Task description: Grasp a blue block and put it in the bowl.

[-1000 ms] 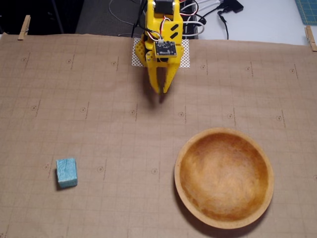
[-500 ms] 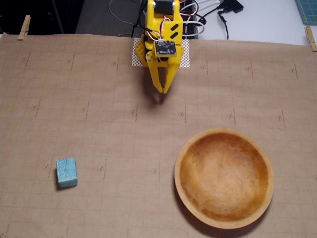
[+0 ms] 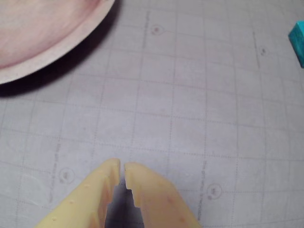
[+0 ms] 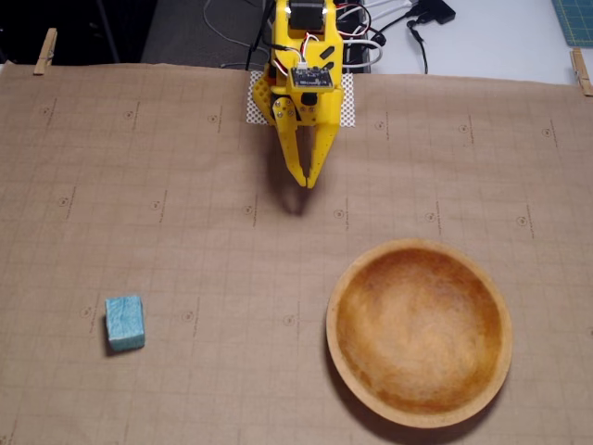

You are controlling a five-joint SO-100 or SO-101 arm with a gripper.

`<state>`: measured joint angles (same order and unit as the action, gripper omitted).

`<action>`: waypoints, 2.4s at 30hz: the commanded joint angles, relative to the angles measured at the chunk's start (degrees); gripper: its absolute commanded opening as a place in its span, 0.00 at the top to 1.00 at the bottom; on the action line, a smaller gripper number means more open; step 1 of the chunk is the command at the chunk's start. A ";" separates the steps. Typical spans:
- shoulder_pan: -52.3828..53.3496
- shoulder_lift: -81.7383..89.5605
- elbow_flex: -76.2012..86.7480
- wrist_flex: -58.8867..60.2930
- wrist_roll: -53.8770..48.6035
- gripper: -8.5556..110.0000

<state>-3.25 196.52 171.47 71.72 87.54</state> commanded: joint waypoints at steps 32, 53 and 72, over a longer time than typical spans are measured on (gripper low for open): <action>10.11 -0.18 -10.81 -18.37 0.35 0.92; 19.69 -25.31 -11.07 -38.58 5.19 0.62; 15.47 -61.00 -10.99 -75.67 5.89 0.58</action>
<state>11.95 140.45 163.92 2.46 92.99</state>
